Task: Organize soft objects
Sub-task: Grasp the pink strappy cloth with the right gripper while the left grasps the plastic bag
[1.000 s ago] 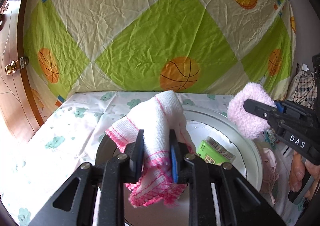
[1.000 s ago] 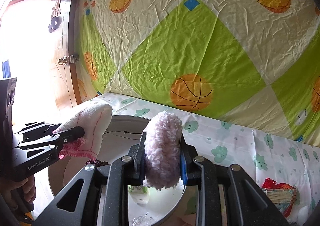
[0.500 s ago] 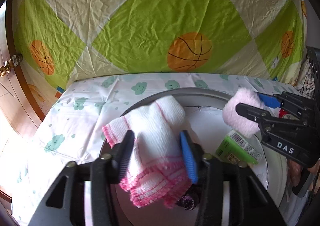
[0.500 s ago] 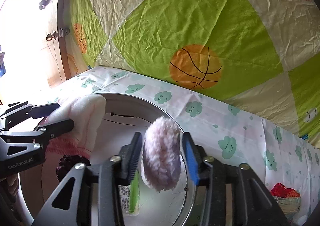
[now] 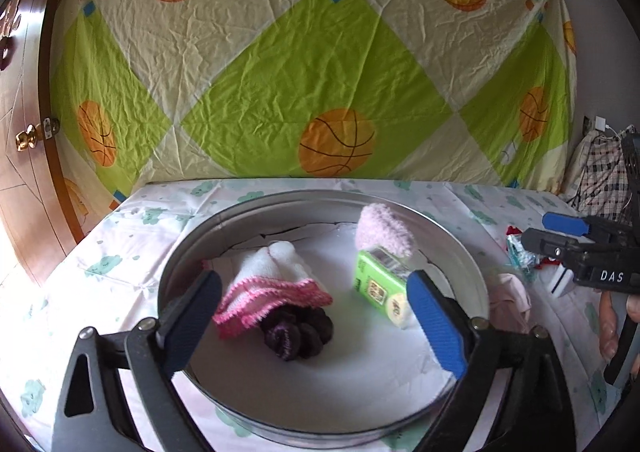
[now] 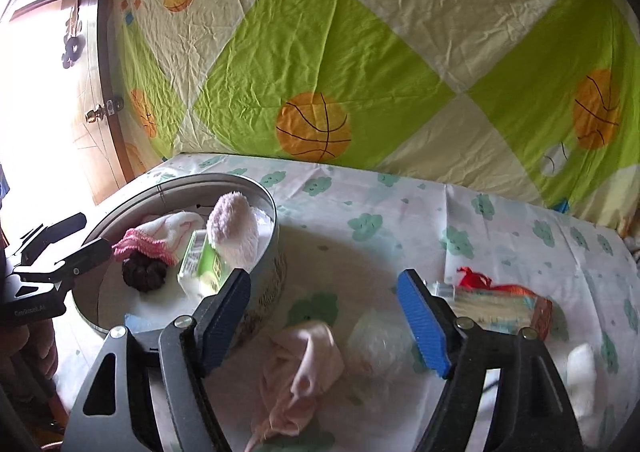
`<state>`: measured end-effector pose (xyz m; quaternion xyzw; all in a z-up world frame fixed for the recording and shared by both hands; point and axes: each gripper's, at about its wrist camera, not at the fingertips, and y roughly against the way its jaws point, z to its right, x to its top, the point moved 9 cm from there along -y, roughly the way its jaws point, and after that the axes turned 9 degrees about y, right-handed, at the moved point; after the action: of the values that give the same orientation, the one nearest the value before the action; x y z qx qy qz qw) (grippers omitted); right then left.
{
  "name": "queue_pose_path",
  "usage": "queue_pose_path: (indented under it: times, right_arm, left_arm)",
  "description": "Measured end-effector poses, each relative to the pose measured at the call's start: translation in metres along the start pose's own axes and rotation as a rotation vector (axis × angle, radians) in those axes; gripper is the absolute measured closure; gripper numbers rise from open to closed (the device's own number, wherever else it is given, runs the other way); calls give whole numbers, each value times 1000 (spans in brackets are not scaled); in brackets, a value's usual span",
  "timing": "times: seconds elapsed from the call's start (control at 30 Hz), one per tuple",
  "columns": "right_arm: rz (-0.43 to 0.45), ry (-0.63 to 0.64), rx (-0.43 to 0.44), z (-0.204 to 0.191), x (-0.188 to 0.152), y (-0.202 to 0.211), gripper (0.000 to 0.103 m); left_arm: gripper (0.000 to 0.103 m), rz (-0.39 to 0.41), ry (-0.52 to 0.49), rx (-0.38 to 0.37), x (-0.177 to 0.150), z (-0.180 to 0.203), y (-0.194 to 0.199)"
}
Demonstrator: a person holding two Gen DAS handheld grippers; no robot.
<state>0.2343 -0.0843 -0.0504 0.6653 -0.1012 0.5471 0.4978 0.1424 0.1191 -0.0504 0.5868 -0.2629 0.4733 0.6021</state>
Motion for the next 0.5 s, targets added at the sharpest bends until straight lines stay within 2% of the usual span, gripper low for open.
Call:
queue_pose_path:
  times: [0.13, 0.23, 0.5]
  right_arm:
    - [-37, -7, 15, -6, -25, 1, 25]
    - [-81, -4, 18, -12, -36, -9, 25]
    - [-195, 55, 15, -33, -51, -42, 25]
  left_arm:
    - [3, 13, 4, -27, -14, 23, 8]
    - [2, 0, -4, -17, -23, 32, 2]
    - [2, -18, 38, -5, -28, 27, -5]
